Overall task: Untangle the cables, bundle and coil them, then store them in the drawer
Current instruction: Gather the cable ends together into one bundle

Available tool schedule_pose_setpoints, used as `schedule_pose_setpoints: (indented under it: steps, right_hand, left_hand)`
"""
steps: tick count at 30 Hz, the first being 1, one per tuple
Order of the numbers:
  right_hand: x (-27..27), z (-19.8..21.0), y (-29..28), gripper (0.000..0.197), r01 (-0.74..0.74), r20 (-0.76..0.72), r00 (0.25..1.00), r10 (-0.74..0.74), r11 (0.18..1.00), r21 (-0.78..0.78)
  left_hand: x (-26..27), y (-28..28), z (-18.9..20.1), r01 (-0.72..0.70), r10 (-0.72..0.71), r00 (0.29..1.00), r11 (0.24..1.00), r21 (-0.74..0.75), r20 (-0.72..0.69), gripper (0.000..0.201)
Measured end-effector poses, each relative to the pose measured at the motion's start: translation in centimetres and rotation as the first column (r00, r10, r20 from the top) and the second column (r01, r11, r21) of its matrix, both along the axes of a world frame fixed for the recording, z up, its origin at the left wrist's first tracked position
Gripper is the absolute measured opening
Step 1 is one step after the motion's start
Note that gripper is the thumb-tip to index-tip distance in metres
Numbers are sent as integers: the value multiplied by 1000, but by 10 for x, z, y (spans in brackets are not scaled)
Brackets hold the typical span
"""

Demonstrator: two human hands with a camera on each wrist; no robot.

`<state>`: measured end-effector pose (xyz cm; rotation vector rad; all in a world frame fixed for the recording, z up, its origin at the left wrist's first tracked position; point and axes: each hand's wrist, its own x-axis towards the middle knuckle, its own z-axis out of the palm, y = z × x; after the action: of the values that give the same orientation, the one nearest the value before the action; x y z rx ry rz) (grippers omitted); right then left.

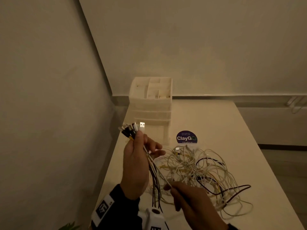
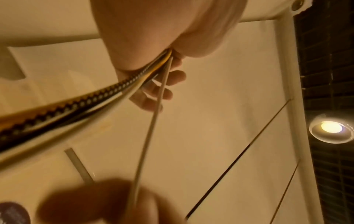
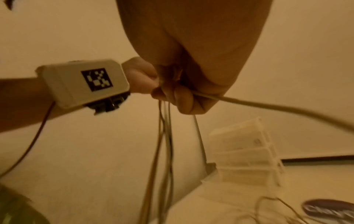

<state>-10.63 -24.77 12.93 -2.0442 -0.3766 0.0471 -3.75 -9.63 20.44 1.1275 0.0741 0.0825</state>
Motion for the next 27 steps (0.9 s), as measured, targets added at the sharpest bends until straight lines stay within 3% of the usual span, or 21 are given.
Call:
schedule_pose_setpoints:
  steps: [4,6,9,11,13,15,17,19,24,27]
  right_hand:
    - [10,-14,-45,22,-107,-97,991,97,988,-111]
    - [16,-18,-74,28,-129,-91,990,111,966,-225]
    - [27,-16,-107,52,-68,-47,997,56,940,-334]
    - [37,-3,-113,52,-23,-3,1000,24,939,-344]
    - [45,14,-105,42,6,35,999,5,953,-304]
    - [49,32,-90,31,15,72,997,2,969,-246]
    - [51,45,-79,27,45,67,997,-36,991,-129]
    - [50,52,-74,28,63,-41,997,-62,998,25]
    - [43,50,-78,32,44,-206,978,0,977,209]
    - [40,40,-82,33,20,-191,981,31,966,256]
  left_hand:
    - [10,28,11,89,-81,995,983,-159,54,33]
    - [16,48,18,160,-147,983,979,-126,109,37]
    - [12,50,25,256,-277,958,945,204,80,42]
    - [4,27,17,242,-309,950,815,527,42,29]
    - [-4,-2,2,275,-386,922,691,668,19,17]
    - [-6,-28,-15,306,-445,895,627,716,8,16]
    - [-5,-45,-25,269,-413,910,650,711,33,6]
    - [-4,-55,-27,204,-357,930,700,685,88,7]
    - [2,-54,-32,106,-366,915,620,777,167,6]
    - [13,-41,-33,13,-195,965,702,712,175,16]
